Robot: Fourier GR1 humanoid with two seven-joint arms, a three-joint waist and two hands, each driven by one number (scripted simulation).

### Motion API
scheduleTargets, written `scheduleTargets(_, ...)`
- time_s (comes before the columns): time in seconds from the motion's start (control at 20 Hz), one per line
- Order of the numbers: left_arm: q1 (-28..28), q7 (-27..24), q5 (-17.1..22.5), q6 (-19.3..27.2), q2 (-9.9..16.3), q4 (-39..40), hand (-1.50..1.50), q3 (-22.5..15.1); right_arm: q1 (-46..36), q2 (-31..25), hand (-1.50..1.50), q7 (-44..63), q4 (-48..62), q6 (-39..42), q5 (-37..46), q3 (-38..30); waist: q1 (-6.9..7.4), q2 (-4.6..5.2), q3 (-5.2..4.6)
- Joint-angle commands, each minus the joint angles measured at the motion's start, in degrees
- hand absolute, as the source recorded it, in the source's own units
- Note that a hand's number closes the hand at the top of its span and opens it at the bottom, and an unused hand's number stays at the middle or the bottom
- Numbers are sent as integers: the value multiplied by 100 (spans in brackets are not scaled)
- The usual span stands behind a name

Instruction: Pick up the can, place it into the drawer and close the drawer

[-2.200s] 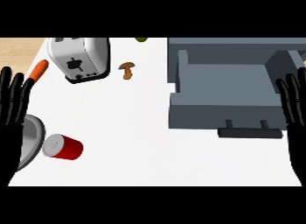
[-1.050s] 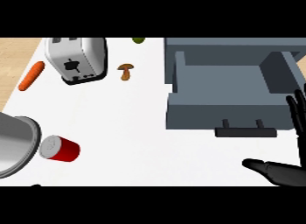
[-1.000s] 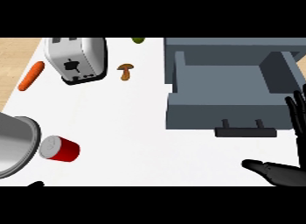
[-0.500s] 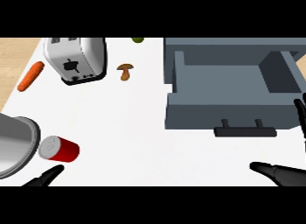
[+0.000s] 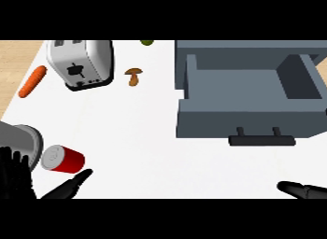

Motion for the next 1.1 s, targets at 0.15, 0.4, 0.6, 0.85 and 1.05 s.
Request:
scheduleTargets(0.15, 14, -765, 456, 395, -3, 800, -150, -60, 305, -41, -150, -259, 47, 361, -336, -379, -3, 1, 1)
scheduleTargets(0.4, -365, -1717, 1207, -107, -2, 1986, -150, 715, -78, -147, -150, 62, -14, 258, -336, -485, 10, 4, -1)
scheduleTargets(0.6, -330, -2204, 1567, -246, -2, 2455, -150, 728, 155, 88, -150, 540, -800, 24, 24, -152, 6, 0, -4)
scheduleTargets(0.85, -1100, -2338, 1723, -472, 154, 3473, -150, 1303, 294, -18, -150, 313, -514, 423, -414, -580, -16, 3, 0)
scheduleTargets(1.05, -1154, -3020, 2090, -553, 0, 4090, -150, 1265, 586, 372, -150, -345, -316, 458, -24, -327, -15, 2, 0)
